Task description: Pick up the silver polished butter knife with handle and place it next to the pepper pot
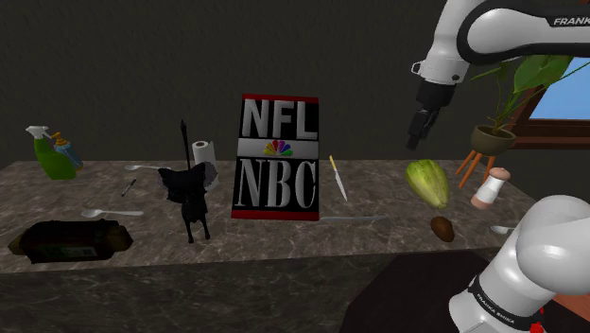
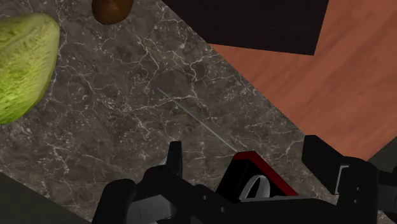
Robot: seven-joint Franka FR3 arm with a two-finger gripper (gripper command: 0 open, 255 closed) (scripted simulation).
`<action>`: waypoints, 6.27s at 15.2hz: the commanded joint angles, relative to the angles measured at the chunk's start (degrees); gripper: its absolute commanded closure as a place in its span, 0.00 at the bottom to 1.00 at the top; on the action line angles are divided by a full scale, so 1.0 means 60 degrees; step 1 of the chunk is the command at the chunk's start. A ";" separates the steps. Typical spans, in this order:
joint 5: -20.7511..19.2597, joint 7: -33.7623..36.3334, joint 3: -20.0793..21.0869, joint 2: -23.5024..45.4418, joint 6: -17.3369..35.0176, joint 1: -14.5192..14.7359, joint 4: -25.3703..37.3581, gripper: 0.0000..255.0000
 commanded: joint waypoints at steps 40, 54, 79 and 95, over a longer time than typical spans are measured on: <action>0.2539 -0.9398 -0.1413 0.8980 1.0705 0.2120 -0.1474 0.00; 0.2408 -0.9296 -0.1481 0.8829 1.0580 0.2161 -0.1494 1.00; 0.0311 -0.7669 -0.1829 0.5598 0.7101 0.2204 -0.1091 1.00; -0.0024 -0.7336 -0.1657 0.4322 0.4829 0.2118 -0.0065 1.00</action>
